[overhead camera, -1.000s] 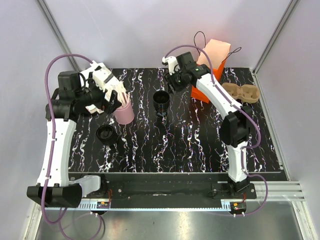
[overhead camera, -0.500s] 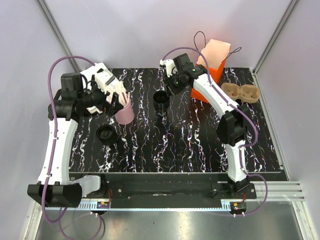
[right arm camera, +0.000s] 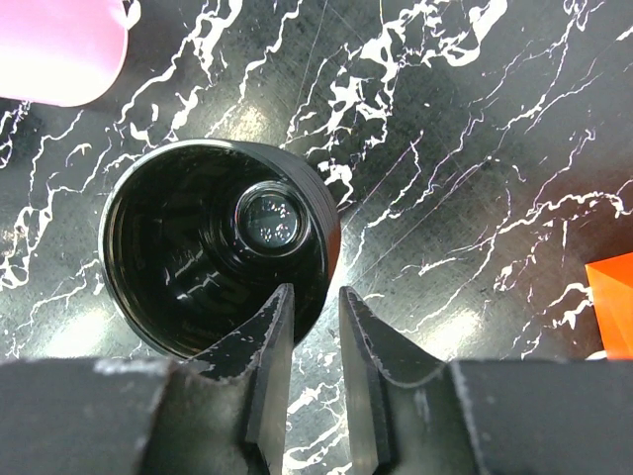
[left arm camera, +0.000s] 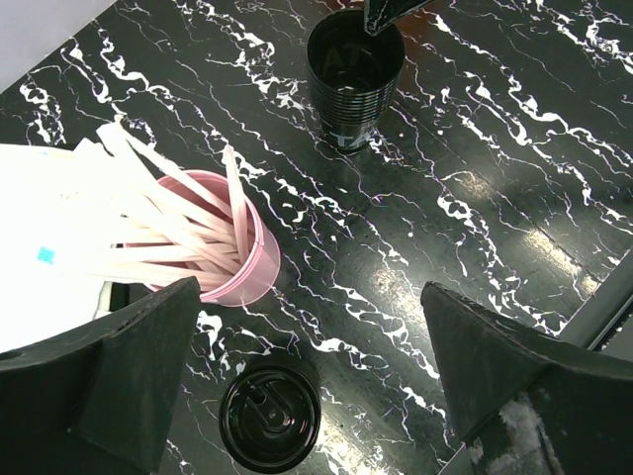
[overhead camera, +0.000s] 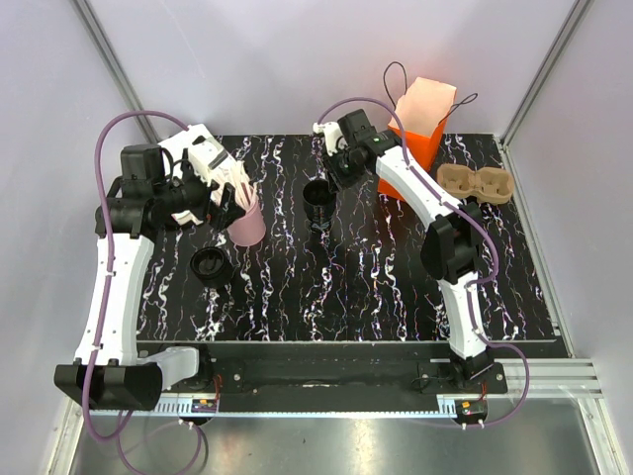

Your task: Pack the takeout coffee

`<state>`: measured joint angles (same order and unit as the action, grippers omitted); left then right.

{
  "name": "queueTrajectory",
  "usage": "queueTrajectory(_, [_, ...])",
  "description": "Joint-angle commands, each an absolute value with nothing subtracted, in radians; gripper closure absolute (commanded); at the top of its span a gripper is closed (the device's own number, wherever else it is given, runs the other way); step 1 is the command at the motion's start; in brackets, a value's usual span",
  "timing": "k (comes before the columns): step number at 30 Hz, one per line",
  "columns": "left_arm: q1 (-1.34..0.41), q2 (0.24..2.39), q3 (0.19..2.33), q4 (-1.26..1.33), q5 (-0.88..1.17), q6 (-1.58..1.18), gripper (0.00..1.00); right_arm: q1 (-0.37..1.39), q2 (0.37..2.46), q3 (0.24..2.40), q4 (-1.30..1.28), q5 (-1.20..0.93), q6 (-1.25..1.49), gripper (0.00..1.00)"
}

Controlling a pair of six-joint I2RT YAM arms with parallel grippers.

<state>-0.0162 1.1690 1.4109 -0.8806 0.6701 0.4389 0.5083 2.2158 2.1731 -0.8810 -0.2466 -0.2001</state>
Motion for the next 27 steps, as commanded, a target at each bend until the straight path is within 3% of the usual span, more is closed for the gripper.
queueTrajectory(1, [-0.020, 1.172, 1.401, -0.833, 0.703, 0.431, 0.01, 0.520, 2.204, 2.227, -0.874, -0.229, -0.198, 0.70])
queueTrajectory(11, [-0.020, 1.177, 1.399, -0.827, 0.710, 0.425, 0.01, 0.520, 2.200, 2.241, -0.879, -0.224, -0.206, 0.70])
queueTrajectory(23, [-0.018, 1.184, 1.401, -0.824, 0.719, 0.419, 0.01, 0.528, 2.206, 2.256, -0.887, -0.222, -0.204, 0.87])
queueTrajectory(27, [-0.018, 1.183, 1.397, -0.822, 0.721, 0.417, 0.01, 0.528, 2.215, 2.263, -0.893, -0.221, -0.206, 0.87])
